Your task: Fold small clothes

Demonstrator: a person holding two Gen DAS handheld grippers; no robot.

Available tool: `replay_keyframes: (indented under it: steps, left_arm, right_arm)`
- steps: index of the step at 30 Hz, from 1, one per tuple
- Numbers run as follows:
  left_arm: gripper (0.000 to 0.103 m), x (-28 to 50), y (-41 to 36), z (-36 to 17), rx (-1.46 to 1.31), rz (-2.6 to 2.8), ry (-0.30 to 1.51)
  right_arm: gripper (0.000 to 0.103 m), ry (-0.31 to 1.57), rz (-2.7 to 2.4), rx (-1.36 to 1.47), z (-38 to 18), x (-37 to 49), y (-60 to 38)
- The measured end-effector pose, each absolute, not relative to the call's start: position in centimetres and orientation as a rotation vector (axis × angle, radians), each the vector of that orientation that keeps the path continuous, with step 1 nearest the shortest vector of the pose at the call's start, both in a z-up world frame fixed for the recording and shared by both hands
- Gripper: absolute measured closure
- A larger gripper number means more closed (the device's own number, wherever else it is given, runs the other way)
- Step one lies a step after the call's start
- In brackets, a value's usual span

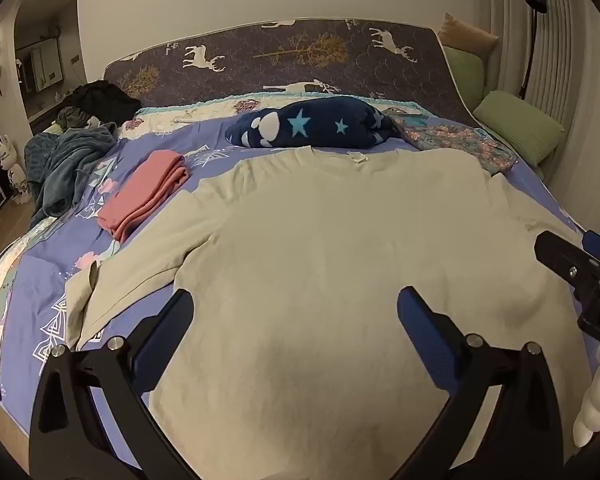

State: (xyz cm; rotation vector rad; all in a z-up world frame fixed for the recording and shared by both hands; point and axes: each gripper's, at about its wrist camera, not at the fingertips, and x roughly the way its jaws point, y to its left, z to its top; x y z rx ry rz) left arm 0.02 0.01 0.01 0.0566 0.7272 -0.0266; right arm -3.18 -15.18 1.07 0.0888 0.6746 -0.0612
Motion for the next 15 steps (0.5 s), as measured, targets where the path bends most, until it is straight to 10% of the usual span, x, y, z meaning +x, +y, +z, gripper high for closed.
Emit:
replay_keyframes:
  steps: [15]
  left_arm:
    - [0.001, 1.5, -0.6, -1.4, 0.076, -0.023, 0.768]
  right_arm:
    - [0.002, 0.682, -0.072, 0.076, 0.4, -2.5, -15.6]
